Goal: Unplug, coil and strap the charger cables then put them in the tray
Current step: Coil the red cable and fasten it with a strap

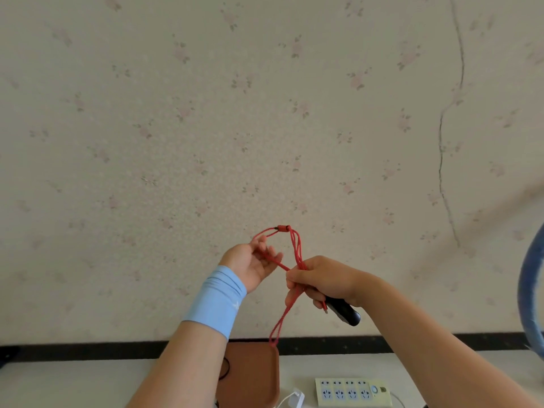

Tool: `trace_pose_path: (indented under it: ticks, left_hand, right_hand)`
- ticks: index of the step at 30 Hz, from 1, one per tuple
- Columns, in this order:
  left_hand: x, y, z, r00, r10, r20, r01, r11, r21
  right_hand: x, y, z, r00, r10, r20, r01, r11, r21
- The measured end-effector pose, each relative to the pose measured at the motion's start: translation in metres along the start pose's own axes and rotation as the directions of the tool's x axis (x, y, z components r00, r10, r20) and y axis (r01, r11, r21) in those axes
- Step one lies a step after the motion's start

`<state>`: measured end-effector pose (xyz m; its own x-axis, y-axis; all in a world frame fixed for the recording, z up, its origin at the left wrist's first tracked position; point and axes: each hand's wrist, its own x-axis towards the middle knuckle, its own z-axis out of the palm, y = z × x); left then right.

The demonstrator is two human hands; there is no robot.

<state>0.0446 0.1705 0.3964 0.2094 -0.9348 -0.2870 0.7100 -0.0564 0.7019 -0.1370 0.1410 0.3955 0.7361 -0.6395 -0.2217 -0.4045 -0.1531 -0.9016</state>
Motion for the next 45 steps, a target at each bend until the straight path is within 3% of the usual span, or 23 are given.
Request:
trace_pose_path:
  ticks: [6,14,19,24,26,27,29,31,32,34,35,37,41,43,45]
  left_hand:
    - [0.007,0.022,-0.013,0.991,0.122,-0.063,-0.132,0.971,-0.198]
    - [0.005,0.038,-0.03,0.965,0.217,-0.145,-0.246,0.943,-0.225]
    - [0.007,0.043,-0.036,0.938,0.267,-0.221,-0.267,0.963,0.03]
    - [0.02,0.045,-0.04,0.9,0.298,-0.319,-0.205,0.934,0.294]
    - [0.022,0.042,-0.041,0.858,0.382,-0.343,-0.106,0.786,0.609]
    - [0.02,0.039,-0.041,0.831,0.441,-0.338,-0.001,0.61,0.793]
    - [0.012,0.026,-0.039,0.775,0.585,-0.239,0.145,0.203,0.968]
    - [0.003,0.016,-0.03,0.802,0.592,0.079,-0.055,-0.058,0.997]
    - [-0.002,0.011,-0.023,0.827,0.506,0.244,-0.229,-0.092,0.969]
    - [-0.01,0.002,-0.013,0.881,0.23,0.414,-0.429,0.014,0.903]
    - [-0.011,-0.004,-0.01,0.902,0.113,0.416,-0.426,0.086,0.901]
    - [-0.014,-0.013,-0.007,0.925,-0.029,0.379,-0.374,0.115,0.92]
    - [-0.012,-0.011,-0.008,0.954,0.013,0.301,-0.301,0.022,0.953]
    - [-0.012,-0.008,-0.008,0.961,0.023,0.274,-0.274,0.162,0.948]
    - [-0.013,-0.003,-0.008,0.968,-0.016,0.252,-0.22,0.43,0.875]
  right_hand:
    - [0.004,0.002,0.004,0.984,0.121,0.13,-0.104,0.986,-0.129]
    - [0.009,0.005,0.009,0.974,0.158,0.16,-0.114,0.96,-0.255]
    - [0.006,0.005,0.003,0.985,0.111,0.135,-0.078,0.97,-0.23]
    - [0.006,0.007,0.0,0.97,0.177,0.166,-0.161,0.981,-0.104]
    - [0.007,0.009,0.0,0.976,0.173,0.135,-0.16,0.982,-0.102]
    - [0.007,0.009,-0.001,0.978,0.171,0.122,-0.16,0.982,-0.098]
    - [0.007,0.011,-0.002,0.979,0.176,0.104,-0.166,0.981,-0.1]
    - [0.006,0.011,-0.003,0.977,0.188,0.101,-0.178,0.979,-0.104]
    - [0.006,0.011,-0.003,0.976,0.19,0.109,-0.181,0.979,-0.09]
    - [0.006,0.009,-0.002,0.979,0.171,0.11,-0.168,0.985,-0.033]
    - [0.006,0.007,-0.002,0.984,0.154,0.091,-0.155,0.988,0.0]
    - [0.006,0.005,-0.005,0.993,0.114,0.029,-0.116,0.992,0.047]
    - [0.005,0.005,-0.013,0.989,0.039,-0.145,-0.034,0.999,0.034]
    - [0.006,0.006,-0.017,0.969,-0.003,-0.247,0.01,1.0,0.028]
    - [0.009,0.005,-0.02,0.942,-0.036,-0.335,0.054,0.998,0.043]
